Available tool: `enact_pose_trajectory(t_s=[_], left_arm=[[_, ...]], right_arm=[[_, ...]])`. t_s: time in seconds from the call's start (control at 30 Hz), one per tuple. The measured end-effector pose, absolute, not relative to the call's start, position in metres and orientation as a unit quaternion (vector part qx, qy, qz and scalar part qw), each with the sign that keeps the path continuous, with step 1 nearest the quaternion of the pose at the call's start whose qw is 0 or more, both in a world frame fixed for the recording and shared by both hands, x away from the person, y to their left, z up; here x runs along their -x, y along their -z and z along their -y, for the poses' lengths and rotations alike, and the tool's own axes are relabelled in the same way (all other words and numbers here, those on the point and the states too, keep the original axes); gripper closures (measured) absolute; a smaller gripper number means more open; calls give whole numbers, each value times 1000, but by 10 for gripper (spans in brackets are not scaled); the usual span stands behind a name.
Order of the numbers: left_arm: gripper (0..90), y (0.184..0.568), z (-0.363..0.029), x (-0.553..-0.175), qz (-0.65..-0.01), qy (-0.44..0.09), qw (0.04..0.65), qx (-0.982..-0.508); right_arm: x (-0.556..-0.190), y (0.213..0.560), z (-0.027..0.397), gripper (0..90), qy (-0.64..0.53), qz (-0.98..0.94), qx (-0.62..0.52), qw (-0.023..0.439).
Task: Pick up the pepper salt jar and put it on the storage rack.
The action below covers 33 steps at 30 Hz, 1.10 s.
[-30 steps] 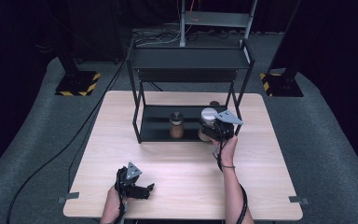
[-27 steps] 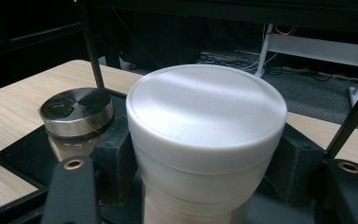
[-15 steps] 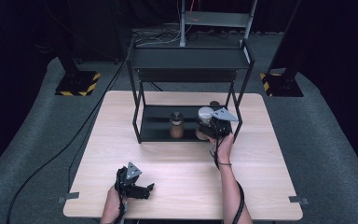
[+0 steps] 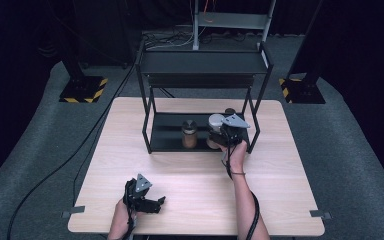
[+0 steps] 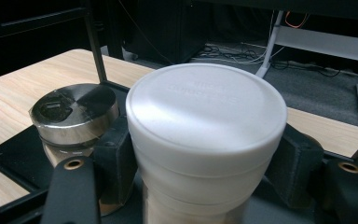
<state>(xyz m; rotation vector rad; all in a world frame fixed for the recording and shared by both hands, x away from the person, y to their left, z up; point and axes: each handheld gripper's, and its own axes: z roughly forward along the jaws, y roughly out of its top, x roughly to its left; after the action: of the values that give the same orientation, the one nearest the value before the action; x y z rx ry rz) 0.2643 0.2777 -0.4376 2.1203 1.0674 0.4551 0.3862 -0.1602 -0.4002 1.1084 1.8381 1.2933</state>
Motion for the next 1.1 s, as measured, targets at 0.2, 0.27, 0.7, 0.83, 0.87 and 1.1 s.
enact_pose_trajectory(t_s=[0.2, 0.27, 0.7, 0.83, 0.87, 1.1], left_arm=[[37, 438, -278, -264, -413, -176, 354, -820], [37, 438, -278, -264, -413, -176, 354, -820], [38, 438, -278, -264, -413, -176, 354, -820], [37, 438, -278, -264, -413, -176, 355, -820], [37, 438, -278, -264, -413, -176, 354, -820], [38, 438, -278, -264, -413, -176, 354, -820]], right_arm=[[-388, 399, 157, 333, -491, -698, -417, 312], [-389, 398, 157, 333, -491, -699, -415, 312], [-395, 397, 153, 333, -495, -702, -411, 306], [-397, 397, 152, 333, -498, -702, -411, 300], [-397, 398, 152, 333, -499, -702, -410, 301], [-399, 399, 148, 333, -497, -708, -406, 296]])
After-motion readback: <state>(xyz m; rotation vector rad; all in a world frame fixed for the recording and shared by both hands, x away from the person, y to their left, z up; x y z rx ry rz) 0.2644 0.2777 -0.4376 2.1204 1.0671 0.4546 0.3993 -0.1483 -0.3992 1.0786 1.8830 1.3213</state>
